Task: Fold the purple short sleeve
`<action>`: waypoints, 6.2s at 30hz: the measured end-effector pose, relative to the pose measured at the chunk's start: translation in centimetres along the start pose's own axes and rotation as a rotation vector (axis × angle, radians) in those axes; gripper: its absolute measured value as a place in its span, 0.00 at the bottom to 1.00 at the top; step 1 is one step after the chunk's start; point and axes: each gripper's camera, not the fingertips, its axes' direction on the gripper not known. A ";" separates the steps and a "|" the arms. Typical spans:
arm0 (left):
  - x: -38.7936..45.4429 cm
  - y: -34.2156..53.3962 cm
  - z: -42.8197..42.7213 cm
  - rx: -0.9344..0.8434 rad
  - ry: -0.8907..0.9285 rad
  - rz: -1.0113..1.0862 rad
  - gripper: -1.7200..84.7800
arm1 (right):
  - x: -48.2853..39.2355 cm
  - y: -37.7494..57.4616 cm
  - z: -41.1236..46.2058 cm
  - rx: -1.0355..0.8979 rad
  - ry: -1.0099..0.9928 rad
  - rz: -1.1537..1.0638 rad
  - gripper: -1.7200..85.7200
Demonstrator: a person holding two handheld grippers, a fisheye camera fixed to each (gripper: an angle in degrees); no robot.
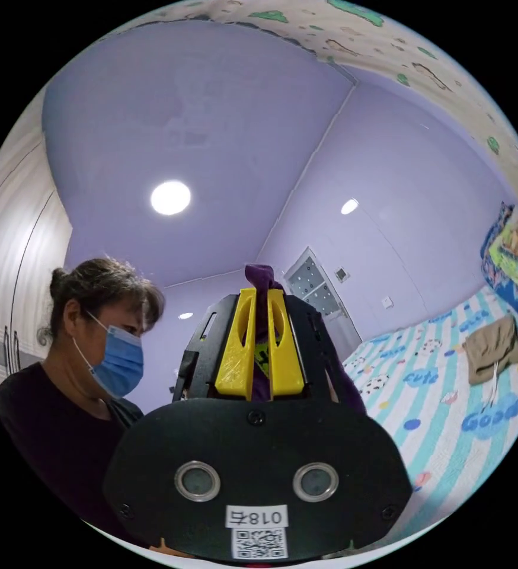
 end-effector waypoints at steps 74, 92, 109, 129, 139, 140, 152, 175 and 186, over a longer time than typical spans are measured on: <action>-19.2 12.7 19.3 -0.942 -0.814 -0.295 0.13 | 35.3 23.8 -3.1 -0.662 0.827 0.487 0.15; -40.9 18.2 51.2 -1.106 -0.841 -0.558 0.17 | 63.8 26.0 3.0 -0.584 1.021 0.737 0.15; -34.7 1.7 59.4 -0.923 -1.085 -0.586 0.07 | 57.1 27.2 -5.7 -0.385 1.150 0.728 0.03; 3.3 11.0 122.0 -1.632 0.184 0.118 0.16 | 38.7 30.2 -15.2 -0.735 0.552 0.677 0.16; 8.1 22.3 134.4 -1.868 -0.136 0.286 0.18 | 32.4 32.4 -15.7 -0.921 0.563 0.645 0.17; 8.3 22.4 134.6 -1.871 -0.145 0.298 0.18 | 32.3 32.6 -15.6 -0.930 0.552 0.646 0.17; 4.2 17.7 135.5 -1.767 -0.163 0.026 0.01 | 31.4 34.8 -10.5 -1.180 0.528 0.621 0.18; -9.7 9.5 124.4 -1.316 0.144 -0.508 0.01 | 31.2 32.6 -9.3 -1.244 0.507 0.718 0.03; -13.5 18.6 117.0 -1.256 0.135 -0.596 0.01 | 30.0 33.3 -8.8 -1.181 0.654 0.722 0.02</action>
